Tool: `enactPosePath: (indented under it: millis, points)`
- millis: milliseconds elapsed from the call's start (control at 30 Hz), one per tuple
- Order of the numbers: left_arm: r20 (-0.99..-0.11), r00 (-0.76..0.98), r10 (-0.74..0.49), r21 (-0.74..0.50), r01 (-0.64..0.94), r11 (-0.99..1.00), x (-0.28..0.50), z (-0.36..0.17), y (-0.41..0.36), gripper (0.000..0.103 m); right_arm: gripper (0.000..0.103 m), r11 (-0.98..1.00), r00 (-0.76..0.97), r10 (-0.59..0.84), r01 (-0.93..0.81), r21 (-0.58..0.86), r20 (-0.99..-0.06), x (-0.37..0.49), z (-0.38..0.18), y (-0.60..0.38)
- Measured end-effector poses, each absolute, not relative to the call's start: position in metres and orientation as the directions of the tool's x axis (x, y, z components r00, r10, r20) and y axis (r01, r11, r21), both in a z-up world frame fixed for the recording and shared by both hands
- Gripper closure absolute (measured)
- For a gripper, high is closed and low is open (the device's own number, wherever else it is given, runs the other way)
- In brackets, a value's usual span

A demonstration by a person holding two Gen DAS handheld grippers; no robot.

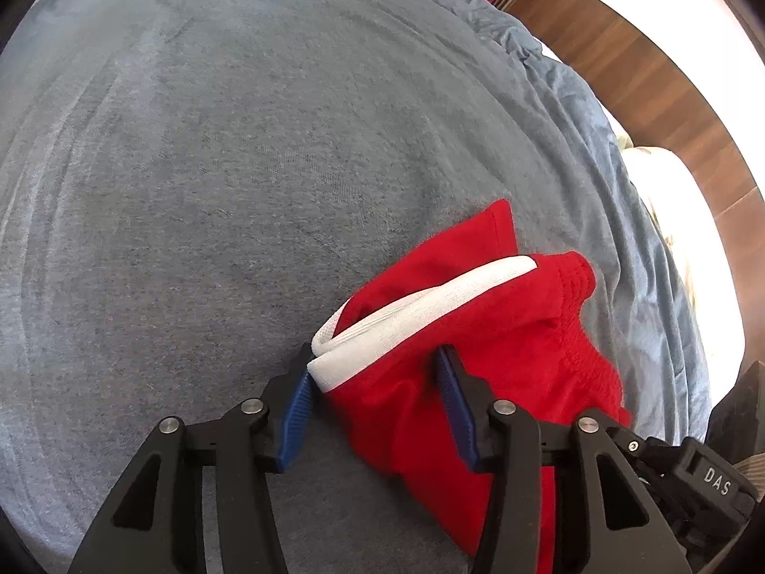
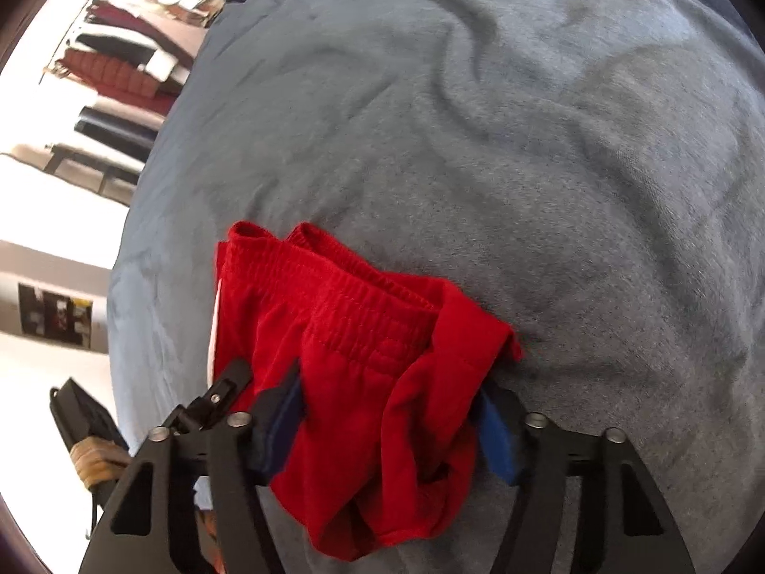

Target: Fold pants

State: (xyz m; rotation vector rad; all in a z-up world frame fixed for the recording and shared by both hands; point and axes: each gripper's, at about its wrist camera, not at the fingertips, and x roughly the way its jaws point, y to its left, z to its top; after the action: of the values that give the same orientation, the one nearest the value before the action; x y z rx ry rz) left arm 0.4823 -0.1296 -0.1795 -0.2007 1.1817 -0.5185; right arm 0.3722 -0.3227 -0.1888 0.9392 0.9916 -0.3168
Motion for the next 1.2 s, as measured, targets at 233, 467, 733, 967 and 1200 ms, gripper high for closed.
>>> enactPosePath:
  millis: [233,467,733,967,1200]
  points:
    - [-0.81,0.25,-0.53,-0.468,0.268,0.842,0.485,-0.179,-0.132,0.08,0.062,0.606,0.532,0.152,0.616,0.504,-0.833,0.375,-0.189,-0.322]
    - [-0.81,0.369,-0.455,-0.35,0.319,0.881,0.466,-0.144,-0.143,0.087,0.075,0.652,0.538,0.1,0.6,0.463,-0.837,0.374,-0.172,-0.317]
    - [-0.792,0.421,-0.442,-0.317,0.335,0.887,0.458,-0.113,-0.136,0.09,0.081,0.696,0.576,0.065,0.56,0.45,-0.815,0.369,-0.144,-0.31]
    - [-0.77,0.476,-0.425,-0.292,0.329,0.898,0.445,-0.078,-0.117,0.09,0.081,0.726,0.621,0.067,0.507,0.465,-0.781,0.361,-0.11,-0.297]
    - [-0.755,0.519,-0.401,-0.256,0.33,0.909,0.427,-0.048,-0.09,0.09,0.081,0.734,0.653,0.102,0.46,0.5,-0.751,0.353,-0.087,-0.278]
